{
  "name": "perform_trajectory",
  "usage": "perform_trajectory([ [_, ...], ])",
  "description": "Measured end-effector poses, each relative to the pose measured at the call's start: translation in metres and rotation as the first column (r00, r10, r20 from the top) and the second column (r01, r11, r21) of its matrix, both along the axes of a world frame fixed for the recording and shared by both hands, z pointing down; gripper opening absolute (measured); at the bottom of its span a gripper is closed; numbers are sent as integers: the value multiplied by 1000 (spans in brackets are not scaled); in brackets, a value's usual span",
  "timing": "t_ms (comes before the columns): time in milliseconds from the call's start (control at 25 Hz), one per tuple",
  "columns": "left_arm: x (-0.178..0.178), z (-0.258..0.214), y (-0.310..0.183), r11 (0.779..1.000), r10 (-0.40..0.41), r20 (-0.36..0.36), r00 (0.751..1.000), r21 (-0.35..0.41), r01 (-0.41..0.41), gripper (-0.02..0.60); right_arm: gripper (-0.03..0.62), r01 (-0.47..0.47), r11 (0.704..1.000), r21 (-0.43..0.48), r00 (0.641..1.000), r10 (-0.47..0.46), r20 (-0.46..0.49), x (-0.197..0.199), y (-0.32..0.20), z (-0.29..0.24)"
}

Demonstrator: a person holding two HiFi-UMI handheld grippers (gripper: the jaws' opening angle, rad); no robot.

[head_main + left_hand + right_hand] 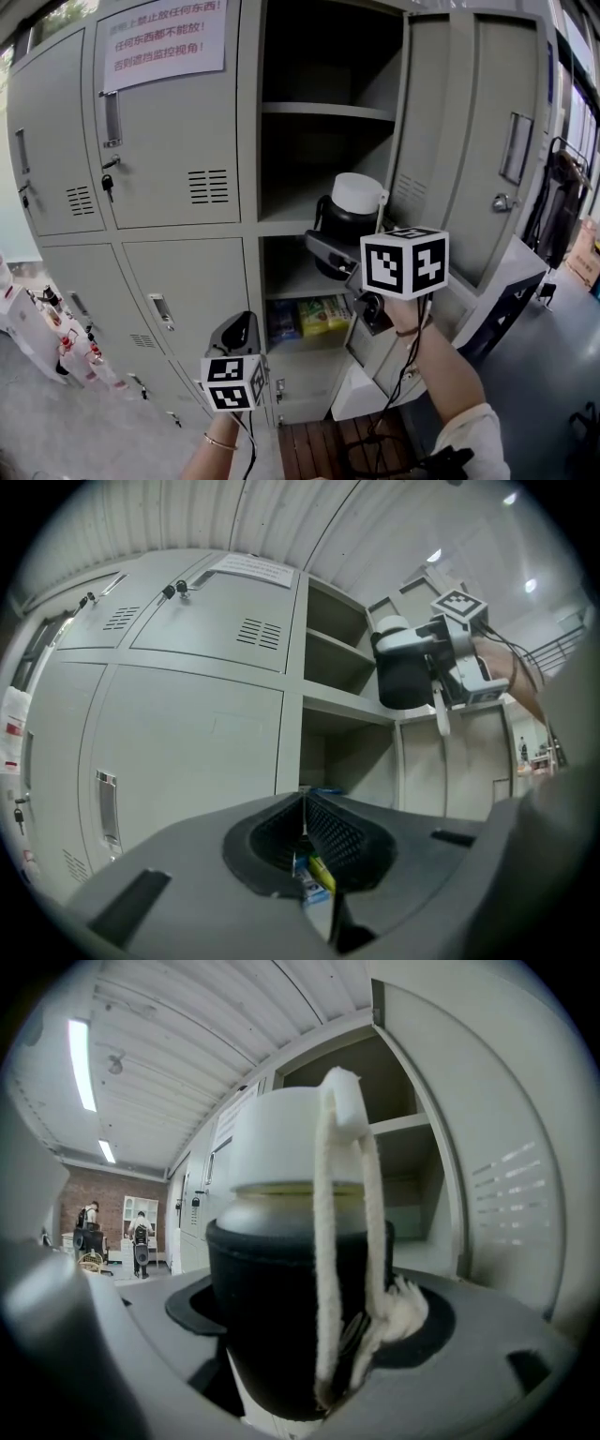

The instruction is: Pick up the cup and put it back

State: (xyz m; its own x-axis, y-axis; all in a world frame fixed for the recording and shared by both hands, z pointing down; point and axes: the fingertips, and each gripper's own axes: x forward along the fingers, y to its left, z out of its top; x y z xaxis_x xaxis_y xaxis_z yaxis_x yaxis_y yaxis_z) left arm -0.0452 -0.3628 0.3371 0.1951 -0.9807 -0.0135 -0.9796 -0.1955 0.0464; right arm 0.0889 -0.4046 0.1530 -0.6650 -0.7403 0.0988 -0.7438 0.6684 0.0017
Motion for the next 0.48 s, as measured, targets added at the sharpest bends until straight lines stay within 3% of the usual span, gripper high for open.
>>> perform_trajectory([
  [480,1,-3,-3,1000,16,0,1000,7,-16,12,419,-15,999,36,1000,15,-5,-18,-34,-45],
])
